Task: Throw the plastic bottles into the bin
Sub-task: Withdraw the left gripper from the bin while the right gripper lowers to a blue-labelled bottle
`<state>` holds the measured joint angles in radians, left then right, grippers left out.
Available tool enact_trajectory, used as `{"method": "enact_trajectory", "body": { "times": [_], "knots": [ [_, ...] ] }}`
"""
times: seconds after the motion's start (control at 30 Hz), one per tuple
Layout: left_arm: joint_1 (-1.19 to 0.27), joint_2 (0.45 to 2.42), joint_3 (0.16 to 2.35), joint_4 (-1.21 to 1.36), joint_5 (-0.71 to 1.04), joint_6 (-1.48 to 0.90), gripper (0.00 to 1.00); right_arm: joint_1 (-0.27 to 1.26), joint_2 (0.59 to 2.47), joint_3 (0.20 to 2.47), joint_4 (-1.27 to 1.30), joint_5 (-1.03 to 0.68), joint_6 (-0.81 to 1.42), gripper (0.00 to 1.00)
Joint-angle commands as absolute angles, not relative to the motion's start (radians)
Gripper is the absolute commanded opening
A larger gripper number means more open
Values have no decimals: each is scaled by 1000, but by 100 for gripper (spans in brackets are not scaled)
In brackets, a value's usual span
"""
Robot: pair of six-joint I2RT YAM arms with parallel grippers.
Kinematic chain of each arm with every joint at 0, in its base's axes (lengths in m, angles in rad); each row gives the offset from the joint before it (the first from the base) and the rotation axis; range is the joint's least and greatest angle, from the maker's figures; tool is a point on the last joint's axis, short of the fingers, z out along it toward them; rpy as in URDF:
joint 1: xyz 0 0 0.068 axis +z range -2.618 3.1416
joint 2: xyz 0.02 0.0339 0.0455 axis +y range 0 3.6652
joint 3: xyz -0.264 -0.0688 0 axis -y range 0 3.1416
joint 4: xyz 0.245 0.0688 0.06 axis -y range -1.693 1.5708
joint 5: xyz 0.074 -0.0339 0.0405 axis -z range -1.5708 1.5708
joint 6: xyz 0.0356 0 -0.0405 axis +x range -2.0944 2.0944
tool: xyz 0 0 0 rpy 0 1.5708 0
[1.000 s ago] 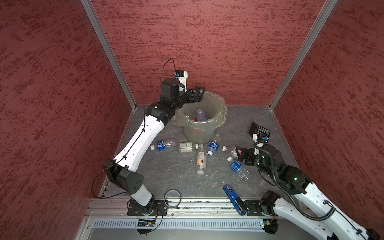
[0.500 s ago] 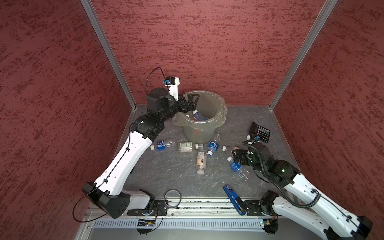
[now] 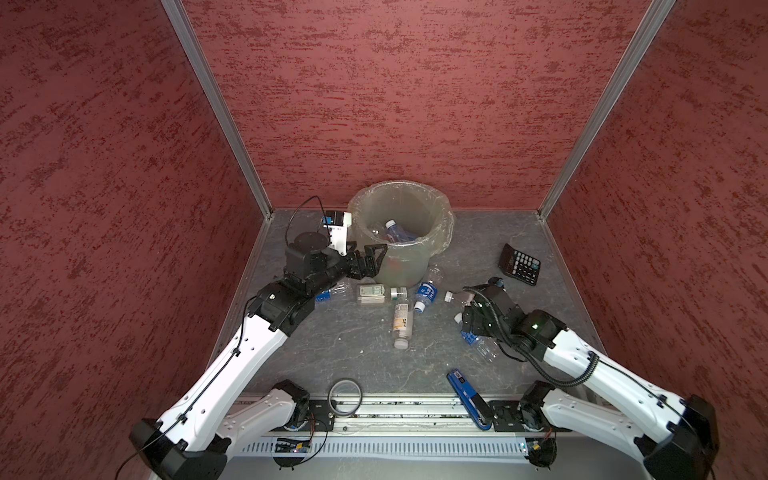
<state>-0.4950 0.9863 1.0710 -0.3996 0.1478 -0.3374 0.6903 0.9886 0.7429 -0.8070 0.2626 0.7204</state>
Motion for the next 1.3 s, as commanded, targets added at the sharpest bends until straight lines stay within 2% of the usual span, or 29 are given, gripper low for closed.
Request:
{"method": "enact_trajectory", "body": {
  "times": [0.0,0.37,0.73,1.1,1.27],
  "knots": [
    [-503,940,998,-404,137,-365,100,693,1003,752,-852,298,774,95],
    [-537,823,739,-385,155,-435,100,693,1089,732,-861,274,806,94],
    [-551,777,612,-351,189,-502,100,693,1218,687,-776,229,795,95],
    [-551,736,566,-382,170,-518,99,696,1240,678,-696,129,767,86],
    [-551,734,565,-387,170,-528,100,704,1269,682,-692,137,743,81]
  ]
}}
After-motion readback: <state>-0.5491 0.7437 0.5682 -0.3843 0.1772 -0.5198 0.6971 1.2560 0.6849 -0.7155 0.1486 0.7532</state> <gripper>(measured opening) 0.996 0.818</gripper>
